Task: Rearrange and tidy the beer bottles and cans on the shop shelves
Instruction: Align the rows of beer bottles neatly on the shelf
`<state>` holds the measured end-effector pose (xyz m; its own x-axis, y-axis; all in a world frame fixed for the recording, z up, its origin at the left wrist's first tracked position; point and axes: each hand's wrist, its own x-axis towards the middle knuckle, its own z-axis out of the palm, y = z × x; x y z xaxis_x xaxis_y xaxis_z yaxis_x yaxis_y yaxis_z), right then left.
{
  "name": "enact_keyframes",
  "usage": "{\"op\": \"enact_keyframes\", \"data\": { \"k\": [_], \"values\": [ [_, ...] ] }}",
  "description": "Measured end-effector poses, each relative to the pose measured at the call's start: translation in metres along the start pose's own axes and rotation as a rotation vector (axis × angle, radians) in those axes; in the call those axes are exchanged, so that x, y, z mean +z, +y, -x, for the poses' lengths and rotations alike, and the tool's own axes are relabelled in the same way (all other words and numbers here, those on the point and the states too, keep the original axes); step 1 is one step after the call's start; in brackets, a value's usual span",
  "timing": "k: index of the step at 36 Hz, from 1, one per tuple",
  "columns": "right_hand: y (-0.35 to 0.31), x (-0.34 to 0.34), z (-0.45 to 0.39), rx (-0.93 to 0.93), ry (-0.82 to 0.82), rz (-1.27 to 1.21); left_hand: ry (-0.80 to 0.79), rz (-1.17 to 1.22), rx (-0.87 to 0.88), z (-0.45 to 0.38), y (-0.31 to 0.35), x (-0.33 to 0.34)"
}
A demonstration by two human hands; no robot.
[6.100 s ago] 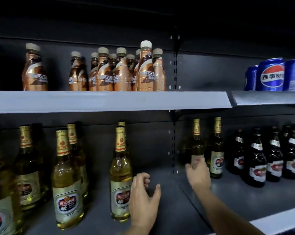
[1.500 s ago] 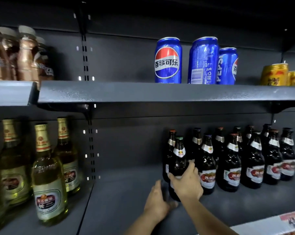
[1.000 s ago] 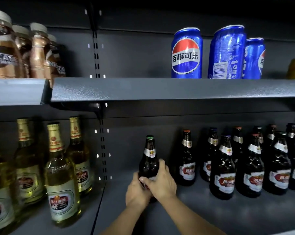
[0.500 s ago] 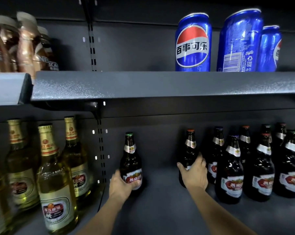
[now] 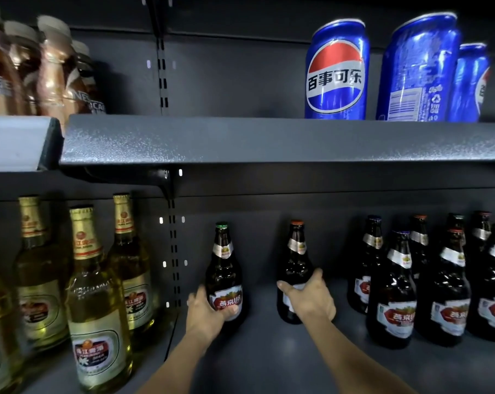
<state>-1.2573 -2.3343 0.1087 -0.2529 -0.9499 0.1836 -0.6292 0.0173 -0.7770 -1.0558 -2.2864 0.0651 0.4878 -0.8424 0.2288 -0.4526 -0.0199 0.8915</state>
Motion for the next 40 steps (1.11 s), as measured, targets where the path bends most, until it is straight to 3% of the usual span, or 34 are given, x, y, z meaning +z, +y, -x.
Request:
{"op": "enact_keyframes", "data": {
  "k": [17,21,23,25,27,29,35,37,40],
  "values": [
    [-0.013,0.012,0.013,-0.029,-0.061,-0.050,0.018,-0.017,0.016,0.003,0.002,0.001],
    [-0.010,0.008,0.016,-0.054,-0.067,-0.029,0.082,-0.022,0.018,0.009,0.001,0.003],
    [-0.002,-0.001,0.019,-0.090,0.074,-0.007,0.231,-0.053,0.009,0.018,0.007,0.006],
    [0.012,-0.018,0.020,-0.156,0.344,-0.075,0.440,-0.078,0.043,0.030,0.019,0.008],
    [0.029,-0.038,0.013,-0.190,0.608,-0.157,0.539,-0.036,0.127,0.041,0.035,0.013],
    [0.043,-0.058,0.005,-0.200,0.733,-0.188,0.518,-0.022,0.227,0.051,0.049,0.026],
    [0.059,-0.102,-0.010,-0.259,0.830,-0.177,0.371,0.004,0.385,0.078,0.091,0.082],
    [0.065,-0.109,-0.014,-0.239,0.773,-0.174,0.313,0.015,0.365,0.087,0.100,0.100],
    [0.075,-0.112,-0.018,-0.214,0.537,-0.114,0.175,0.021,0.339,0.100,0.106,0.123]
  ]
}}
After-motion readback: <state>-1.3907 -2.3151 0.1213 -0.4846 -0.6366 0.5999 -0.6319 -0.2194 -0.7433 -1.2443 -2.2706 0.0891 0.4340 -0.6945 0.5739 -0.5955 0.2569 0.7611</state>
